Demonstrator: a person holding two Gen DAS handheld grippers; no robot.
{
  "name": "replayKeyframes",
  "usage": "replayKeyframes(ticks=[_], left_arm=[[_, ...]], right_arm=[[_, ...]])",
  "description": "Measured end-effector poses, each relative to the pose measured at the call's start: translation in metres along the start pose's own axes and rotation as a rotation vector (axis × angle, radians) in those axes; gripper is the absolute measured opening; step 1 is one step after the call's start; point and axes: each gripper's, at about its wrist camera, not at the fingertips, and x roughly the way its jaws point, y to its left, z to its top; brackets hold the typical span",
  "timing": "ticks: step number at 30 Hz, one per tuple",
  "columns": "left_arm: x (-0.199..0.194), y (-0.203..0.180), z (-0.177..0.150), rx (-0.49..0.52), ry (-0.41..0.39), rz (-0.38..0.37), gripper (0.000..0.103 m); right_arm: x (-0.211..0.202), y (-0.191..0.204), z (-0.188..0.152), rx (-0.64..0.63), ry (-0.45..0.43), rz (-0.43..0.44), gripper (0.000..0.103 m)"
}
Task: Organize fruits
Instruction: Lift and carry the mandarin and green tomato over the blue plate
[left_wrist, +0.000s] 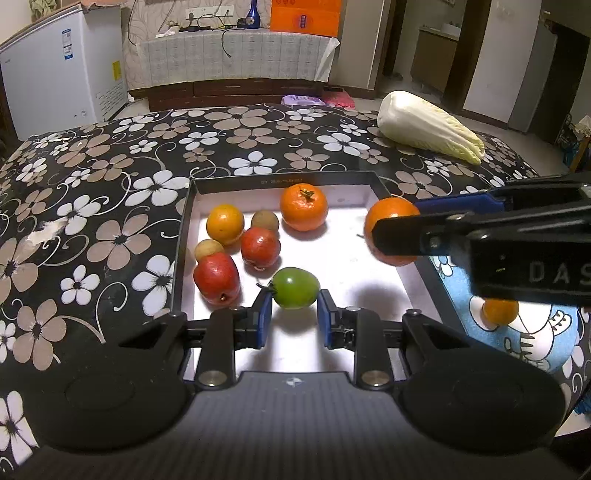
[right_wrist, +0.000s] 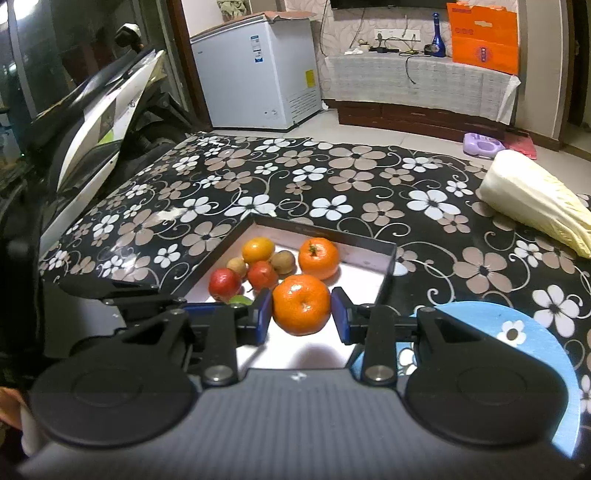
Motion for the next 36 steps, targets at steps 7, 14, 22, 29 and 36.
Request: replayKeyframes(ticks=[7, 14, 22, 29, 36], left_arm=[[-0.002, 0.0, -0.001, 0.007, -0.005, -0.003, 0.031], [-0.009, -0.006, 0.002, 0.016, -0.017, -0.004, 0.031], [-0.015, -0.01, 0.004, 0.021, -0.027, -0.005, 0.031], [-0.02, -0.017, 0.005, 0.031, -0.04, -0.019, 0.031], [-0.025, -0.026, 0.008, 0.038, -0.058, -0.042, 0.031]], right_arm=[[0.003, 0.004, 0.002, 0.0, -0.007, 0.008, 0.038], [0.001, 0.004, 0.003, 0.008, -0.02, 0.015, 0.038], [-0.008, 0.001, 0.004, 0.019, -0.041, 0.021, 0.038], [-0.013, -0.001, 0.004, 0.025, -0.052, 0.025, 0.038], [-0.016, -0.004, 0.004, 0.035, -0.063, 0.026, 0.038]])
